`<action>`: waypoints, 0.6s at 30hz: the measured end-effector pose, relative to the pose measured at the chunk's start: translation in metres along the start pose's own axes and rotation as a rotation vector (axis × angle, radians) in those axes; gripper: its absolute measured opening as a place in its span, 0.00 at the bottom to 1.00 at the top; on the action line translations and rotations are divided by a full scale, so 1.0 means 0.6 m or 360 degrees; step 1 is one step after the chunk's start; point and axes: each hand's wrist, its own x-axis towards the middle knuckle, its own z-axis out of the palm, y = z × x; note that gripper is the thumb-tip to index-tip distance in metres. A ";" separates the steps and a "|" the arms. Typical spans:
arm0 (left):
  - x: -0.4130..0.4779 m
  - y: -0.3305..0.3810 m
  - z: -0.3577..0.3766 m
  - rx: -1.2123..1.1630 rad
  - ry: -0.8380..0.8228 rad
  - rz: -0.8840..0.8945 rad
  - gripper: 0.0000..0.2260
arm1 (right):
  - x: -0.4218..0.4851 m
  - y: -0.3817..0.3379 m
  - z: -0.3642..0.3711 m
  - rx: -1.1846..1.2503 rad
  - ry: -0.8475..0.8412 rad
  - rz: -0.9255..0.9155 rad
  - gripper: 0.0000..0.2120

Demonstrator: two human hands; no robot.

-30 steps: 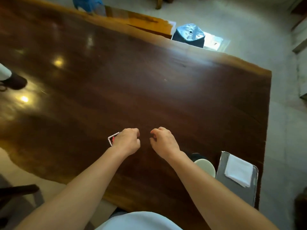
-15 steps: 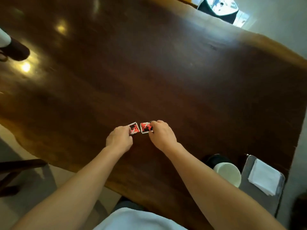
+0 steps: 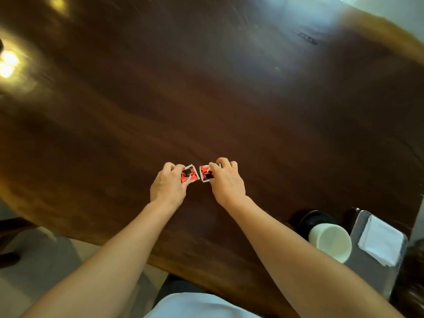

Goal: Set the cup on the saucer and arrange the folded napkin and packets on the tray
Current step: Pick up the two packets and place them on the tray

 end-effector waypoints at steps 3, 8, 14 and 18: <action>0.002 -0.005 0.008 0.0037 -0.0008 -0.0009 0.22 | 0.000 -0.005 0.009 -0.0051 0.0011 0.0007 0.22; 0.007 -0.001 0.013 0.0106 -0.0002 -0.0037 0.23 | -0.006 -0.010 0.022 -0.0096 0.0021 -0.0025 0.22; 0.002 0.000 0.020 0.0103 -0.0113 -0.0125 0.17 | -0.020 -0.004 0.039 -0.0086 0.0025 0.0034 0.24; -0.019 -0.005 0.025 -0.0067 -0.0294 -0.0235 0.10 | -0.043 0.019 0.039 0.0069 -0.0198 0.0220 0.14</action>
